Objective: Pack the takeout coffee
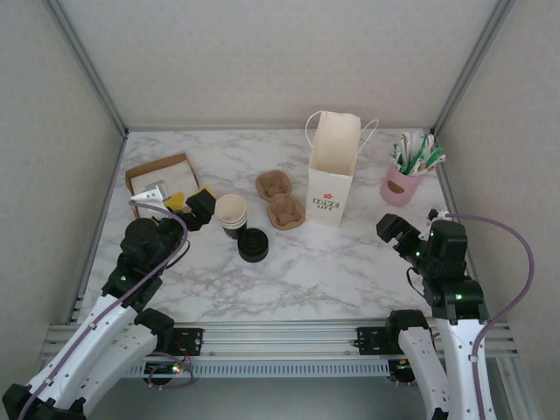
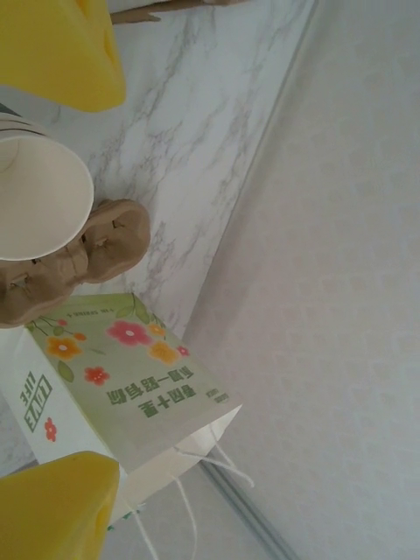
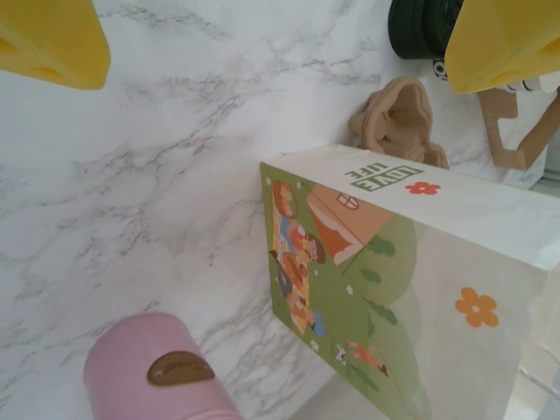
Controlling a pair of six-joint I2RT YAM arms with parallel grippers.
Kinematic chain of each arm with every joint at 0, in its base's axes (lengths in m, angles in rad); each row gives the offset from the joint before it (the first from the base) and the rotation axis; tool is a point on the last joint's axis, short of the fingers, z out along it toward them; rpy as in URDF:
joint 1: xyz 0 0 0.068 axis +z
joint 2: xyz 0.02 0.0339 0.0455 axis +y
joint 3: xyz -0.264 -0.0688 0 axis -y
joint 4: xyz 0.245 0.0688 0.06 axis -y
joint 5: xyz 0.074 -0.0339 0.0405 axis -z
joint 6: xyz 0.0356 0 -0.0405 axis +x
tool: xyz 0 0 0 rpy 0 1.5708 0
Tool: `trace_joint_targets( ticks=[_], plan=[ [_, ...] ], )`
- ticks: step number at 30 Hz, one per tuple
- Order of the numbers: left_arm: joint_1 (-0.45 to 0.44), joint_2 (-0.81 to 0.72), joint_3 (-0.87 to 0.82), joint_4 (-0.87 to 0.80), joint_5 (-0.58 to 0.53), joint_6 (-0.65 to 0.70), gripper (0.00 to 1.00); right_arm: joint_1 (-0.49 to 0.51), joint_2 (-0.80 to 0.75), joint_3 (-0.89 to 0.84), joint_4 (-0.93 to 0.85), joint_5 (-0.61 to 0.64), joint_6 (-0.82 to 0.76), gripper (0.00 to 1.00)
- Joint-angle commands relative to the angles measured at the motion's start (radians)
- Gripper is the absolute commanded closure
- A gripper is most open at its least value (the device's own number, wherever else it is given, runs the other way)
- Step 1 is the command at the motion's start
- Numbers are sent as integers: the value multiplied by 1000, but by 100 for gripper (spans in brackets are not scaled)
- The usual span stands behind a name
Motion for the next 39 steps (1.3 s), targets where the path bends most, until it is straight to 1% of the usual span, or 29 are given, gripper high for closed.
trace_joint_targets(
  ticks=[1, 2, 6, 9, 14, 19, 22, 24, 26, 28, 29, 31, 34, 36, 39],
  plan=[
    [0, -2, 27, -17, -32, -76, 0, 6, 14, 15, 23, -29, 21, 1],
    [2, 6, 30, -9, -22, -86, 0, 6, 15, 11, 32, -38, 15, 1],
    [2, 68, 54, 21, 51, -111, 0, 6, 29, -6, 89, -139, -31, 1],
    [2, 137, 81, 23, 116, -119, 1, 6, 73, 5, 83, -163, -50, 1],
    [-1, 283, 151, 18, 255, -115, 0, 5, 132, 2, 93, -201, -59, 1],
    [-13, 391, 229, 10, 325, -109, 1, 6, 184, -5, 96, -257, -64, 1],
    [-23, 466, 279, 4, 347, -100, 8, 12, 202, -21, 99, -271, -59, 1],
    [-27, 526, 314, 2, 370, -99, 15, 26, 209, -32, 101, -268, -57, 1],
    [-37, 600, 364, -10, 388, -98, 26, 51, 222, -38, 102, -260, -61, 1],
    [-53, 666, 407, -8, 406, -98, 33, 89, 233, -37, 96, -233, -64, 1],
    [-62, 700, 431, -9, 411, -97, 38, 110, 240, -33, 91, -211, -68, 2],
    [-76, 759, 477, -13, 419, -92, 45, 140, 249, -27, 85, -182, -79, 5],
    [-86, 845, 544, -20, 433, -88, 57, 167, 251, -29, 72, -135, -80, 8],
    [-91, 896, 580, -17, 445, -86, 62, 173, 253, -29, 63, -112, -84, 10],
    [-104, 969, 633, -10, 460, -90, 63, 173, 259, -31, 54, -96, -92, 12]
  ],
)
